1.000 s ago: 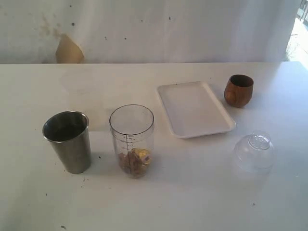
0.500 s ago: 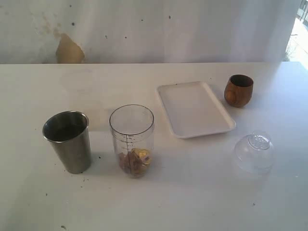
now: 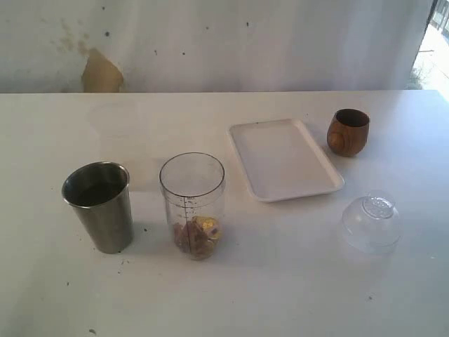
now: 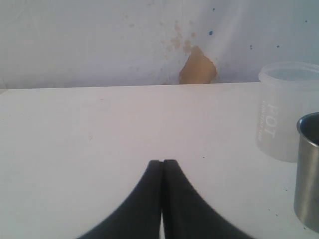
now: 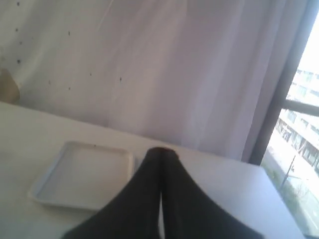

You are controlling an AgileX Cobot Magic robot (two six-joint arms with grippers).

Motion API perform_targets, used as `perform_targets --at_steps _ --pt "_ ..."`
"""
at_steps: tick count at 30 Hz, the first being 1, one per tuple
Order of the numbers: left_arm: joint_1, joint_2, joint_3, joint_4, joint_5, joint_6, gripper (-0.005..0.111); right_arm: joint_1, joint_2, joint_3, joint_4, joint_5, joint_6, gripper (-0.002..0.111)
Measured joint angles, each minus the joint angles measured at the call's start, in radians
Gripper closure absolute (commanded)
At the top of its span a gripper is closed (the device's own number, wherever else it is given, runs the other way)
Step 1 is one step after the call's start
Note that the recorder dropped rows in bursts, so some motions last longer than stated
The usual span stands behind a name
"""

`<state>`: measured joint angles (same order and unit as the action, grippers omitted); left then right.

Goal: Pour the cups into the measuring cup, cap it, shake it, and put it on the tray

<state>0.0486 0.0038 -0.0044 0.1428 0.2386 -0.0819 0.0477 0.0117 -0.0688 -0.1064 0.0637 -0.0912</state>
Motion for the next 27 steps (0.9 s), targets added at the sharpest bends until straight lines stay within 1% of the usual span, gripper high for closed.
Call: perform_targets --at_steps 2,12,27 --pt "0.000 0.000 0.000 0.000 0.000 0.000 0.107 -0.007 0.000 0.055 0.019 -0.011 -0.002 0.108" --pt "0.000 0.000 0.000 0.000 0.000 0.000 0.107 -0.026 -0.006 0.062 0.028 0.225 -0.003 0.108" --pt "0.000 0.000 0.000 0.000 0.000 0.000 0.107 -0.030 -0.006 0.062 0.028 0.258 0.005 0.108"
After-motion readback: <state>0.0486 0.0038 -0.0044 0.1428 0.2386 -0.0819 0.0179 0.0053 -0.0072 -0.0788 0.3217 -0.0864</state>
